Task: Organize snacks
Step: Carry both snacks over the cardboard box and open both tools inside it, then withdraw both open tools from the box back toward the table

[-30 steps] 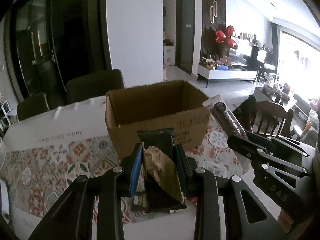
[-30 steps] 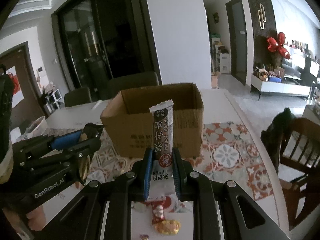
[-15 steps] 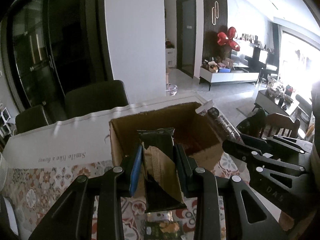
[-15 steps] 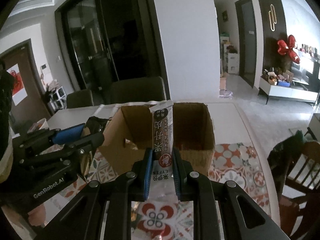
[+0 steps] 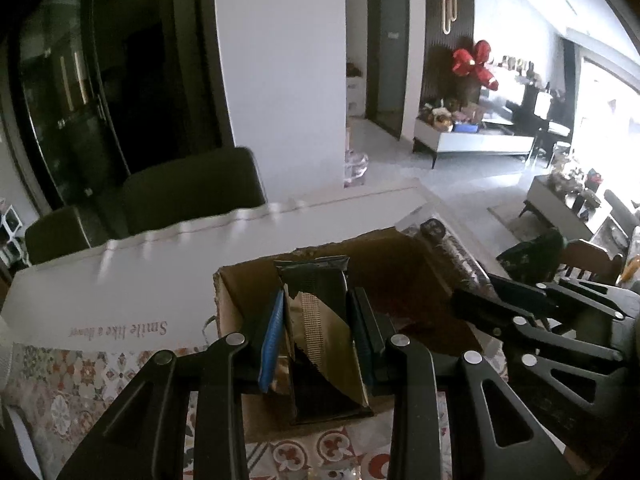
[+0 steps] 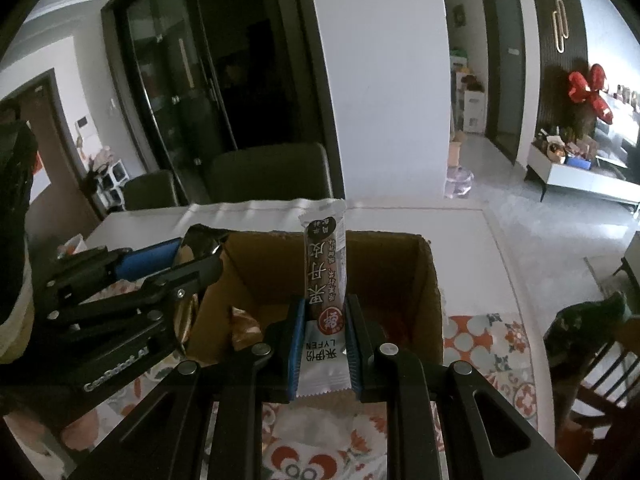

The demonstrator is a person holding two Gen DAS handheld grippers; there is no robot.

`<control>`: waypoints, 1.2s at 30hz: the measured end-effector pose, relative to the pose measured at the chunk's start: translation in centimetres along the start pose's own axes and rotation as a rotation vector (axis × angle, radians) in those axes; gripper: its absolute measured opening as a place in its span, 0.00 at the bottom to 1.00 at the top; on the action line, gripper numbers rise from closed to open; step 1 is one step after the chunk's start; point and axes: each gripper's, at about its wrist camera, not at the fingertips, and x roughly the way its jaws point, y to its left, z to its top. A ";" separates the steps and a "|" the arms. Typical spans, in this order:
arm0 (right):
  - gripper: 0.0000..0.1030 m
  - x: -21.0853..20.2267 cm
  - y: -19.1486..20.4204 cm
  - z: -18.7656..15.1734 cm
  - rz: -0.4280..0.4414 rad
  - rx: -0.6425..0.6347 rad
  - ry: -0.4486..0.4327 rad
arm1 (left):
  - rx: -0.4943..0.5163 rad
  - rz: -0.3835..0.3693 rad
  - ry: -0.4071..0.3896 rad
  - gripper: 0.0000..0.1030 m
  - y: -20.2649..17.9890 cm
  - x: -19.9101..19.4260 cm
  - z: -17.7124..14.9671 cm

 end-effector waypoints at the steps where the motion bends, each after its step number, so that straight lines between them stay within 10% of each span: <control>1: 0.20 0.3 -0.1 -0.1 0.002 0.002 0.005 | -0.004 0.002 0.012 0.32 0.0 0.5 0.1; 8: 0.20 2.4 -0.6 0.2 -0.023 0.005 0.043 | 0.004 0.021 0.050 0.33 -0.2 2.1 0.1; 11: 0.22 2.6 -0.5 0.2 -0.047 -0.007 0.042 | 0.003 0.032 0.056 0.48 -0.4 2.0 0.0; 15: 0.45 2.2 -0.8 0.1 -0.077 0.012 0.021 | 0.001 0.048 0.051 0.55 0.1 1.6 -0.3; 36: 0.45 -6.3 1.6 -5.5 -0.134 0.003 -0.103 | 0.022 -0.002 -0.052 0.63 -0.5 -7.4 -6.4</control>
